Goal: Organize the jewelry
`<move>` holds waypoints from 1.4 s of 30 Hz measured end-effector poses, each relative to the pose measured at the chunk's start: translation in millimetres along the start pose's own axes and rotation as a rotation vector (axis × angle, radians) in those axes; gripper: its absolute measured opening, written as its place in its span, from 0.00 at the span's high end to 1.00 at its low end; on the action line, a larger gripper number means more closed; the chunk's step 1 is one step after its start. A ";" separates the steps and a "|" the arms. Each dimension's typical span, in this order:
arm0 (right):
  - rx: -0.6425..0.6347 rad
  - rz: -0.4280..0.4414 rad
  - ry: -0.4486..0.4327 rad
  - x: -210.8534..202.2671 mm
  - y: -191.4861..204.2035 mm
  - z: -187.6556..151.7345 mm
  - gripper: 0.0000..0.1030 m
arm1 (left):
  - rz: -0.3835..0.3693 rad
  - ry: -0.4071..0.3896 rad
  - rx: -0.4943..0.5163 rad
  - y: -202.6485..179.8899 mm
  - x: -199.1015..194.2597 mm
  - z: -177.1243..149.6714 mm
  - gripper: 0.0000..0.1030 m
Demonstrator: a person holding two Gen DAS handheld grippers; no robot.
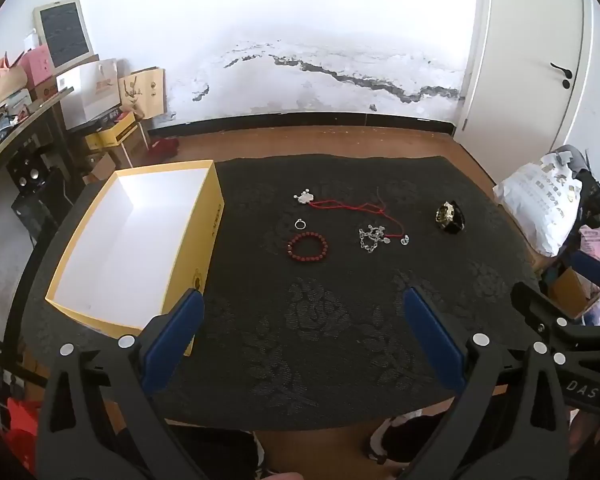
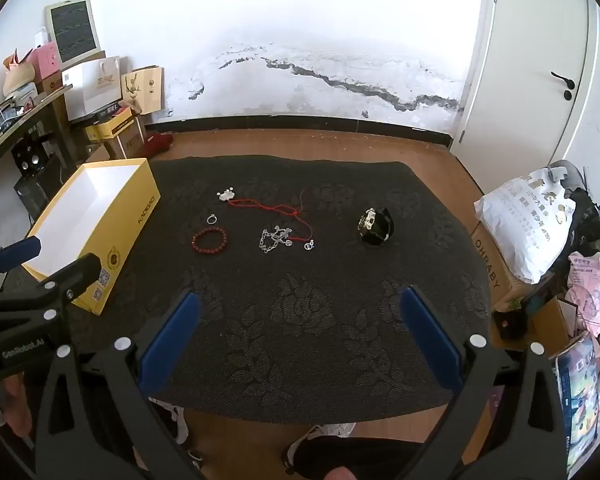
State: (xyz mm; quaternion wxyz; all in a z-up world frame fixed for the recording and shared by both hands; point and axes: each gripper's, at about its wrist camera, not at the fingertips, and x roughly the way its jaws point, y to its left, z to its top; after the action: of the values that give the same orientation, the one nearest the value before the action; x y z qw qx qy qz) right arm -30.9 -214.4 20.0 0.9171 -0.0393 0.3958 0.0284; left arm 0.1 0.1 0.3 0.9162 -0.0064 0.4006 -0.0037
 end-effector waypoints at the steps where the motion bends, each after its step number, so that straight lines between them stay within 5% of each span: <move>1: 0.005 0.006 -0.005 -0.1 -0.4 -0.3 0.06 | 0.004 -0.005 -0.004 0.5 -0.3 -0.2 0.06; 42: 0.011 0.003 -0.009 -0.7 -0.8 0.7 0.06 | 0.028 -0.012 0.011 -0.6 -0.1 1.0 0.06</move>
State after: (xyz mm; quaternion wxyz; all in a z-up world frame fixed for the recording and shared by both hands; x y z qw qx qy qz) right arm -30.8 -215.1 21.0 0.9189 -0.0336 0.3920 0.0280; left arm 0.8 -0.5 1.1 0.9186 0.0041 0.3950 0.0069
